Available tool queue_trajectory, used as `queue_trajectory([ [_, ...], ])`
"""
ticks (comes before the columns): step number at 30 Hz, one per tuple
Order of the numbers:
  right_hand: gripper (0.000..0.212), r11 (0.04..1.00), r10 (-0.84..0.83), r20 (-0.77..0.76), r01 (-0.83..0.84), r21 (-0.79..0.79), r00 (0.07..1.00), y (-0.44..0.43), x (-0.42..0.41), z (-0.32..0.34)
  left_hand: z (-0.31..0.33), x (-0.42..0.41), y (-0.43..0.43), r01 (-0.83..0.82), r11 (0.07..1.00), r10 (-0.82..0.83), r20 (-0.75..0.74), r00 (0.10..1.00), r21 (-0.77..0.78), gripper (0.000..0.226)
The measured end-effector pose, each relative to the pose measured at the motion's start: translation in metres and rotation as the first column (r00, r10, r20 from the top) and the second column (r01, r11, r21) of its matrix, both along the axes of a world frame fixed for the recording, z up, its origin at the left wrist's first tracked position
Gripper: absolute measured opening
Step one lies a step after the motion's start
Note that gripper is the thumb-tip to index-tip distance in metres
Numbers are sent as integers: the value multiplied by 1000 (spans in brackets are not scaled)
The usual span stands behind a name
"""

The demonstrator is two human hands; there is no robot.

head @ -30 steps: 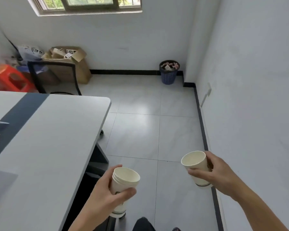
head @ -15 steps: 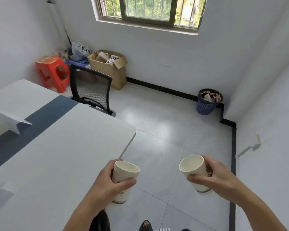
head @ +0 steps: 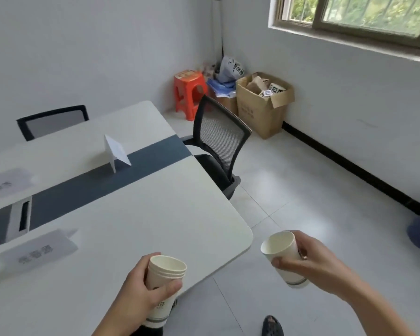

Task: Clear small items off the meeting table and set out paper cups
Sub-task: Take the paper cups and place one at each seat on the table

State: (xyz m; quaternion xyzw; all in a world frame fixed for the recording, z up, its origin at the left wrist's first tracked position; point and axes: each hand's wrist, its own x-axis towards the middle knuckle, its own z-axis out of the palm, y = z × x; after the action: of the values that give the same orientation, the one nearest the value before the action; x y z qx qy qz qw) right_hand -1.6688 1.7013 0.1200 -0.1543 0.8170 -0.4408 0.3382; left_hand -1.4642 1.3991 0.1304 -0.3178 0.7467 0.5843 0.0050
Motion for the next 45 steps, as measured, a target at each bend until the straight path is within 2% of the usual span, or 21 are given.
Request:
queue_trajectory([
  [6, 63, 948, 318, 30, -318, 20, 948, -87, -65, -4, 16, 12, 10, -230, 973, 230, 29, 973, -8, 79],
  [9, 62, 894, 446, 29, -447, 30, 894, -139, -70, -3, 12, 32, 4, -374, 927, 374, 61, 925, -11, 81],
  [15, 60, 784, 618, 19, -618, 51, 786, -241, -60, -5, -10, 56, -43, -536, 844, 535, 73, 842, -12, 77],
  [20, 66, 782, 624, -77, -620, 66, 778, -330, -50, -8, -21, 44, -114, -582, 810, 581, 38, 813, 72, 83],
  [23, 67, 774, 633, -110, -630, 66, 766, -400, -43, -15, -23, 41, -160, -603, 791, 604, 21, 796, 100, 78],
  [26, 63, 773, 633, -97, -634, 27, 768, -474, -27, -42, -29, 52, -197, -640, 761, 641, 25, 767, 108, 74],
  [29, 64, 759, 650, -110, -647, 67, 752, -538, -3, -80, -37, 72, -216, -663, 738, 661, 60, 748, 127, 70],
  [33, 70, 734, 679, -136, -665, 138, 722, -605, 23, -127, -55, 103, -221, -744, 650, 733, 130, 667, 153, 69],
  [36, 69, 735, 678, -192, -660, 154, 710, -631, 30, -153, -69, 116, -220, -790, 587, 767, 190, 613, 179, 76],
  [39, 67, 729, 684, -227, -659, 184, 694, -637, 32, -171, -79, 119, -223, -801, 562, 770, 225, 597, 206, 79],
  [43, 68, 725, 688, -219, -658, 203, 691, -637, 32, -179, -83, 112, -236, -789, 580, 757, 224, 614, 205, 76],
  [45, 77, 693, 721, -185, -685, 225, 668, -636, 29, -176, -81, 105, -245, -767, 615, 738, 208, 642, 183, 73],
])
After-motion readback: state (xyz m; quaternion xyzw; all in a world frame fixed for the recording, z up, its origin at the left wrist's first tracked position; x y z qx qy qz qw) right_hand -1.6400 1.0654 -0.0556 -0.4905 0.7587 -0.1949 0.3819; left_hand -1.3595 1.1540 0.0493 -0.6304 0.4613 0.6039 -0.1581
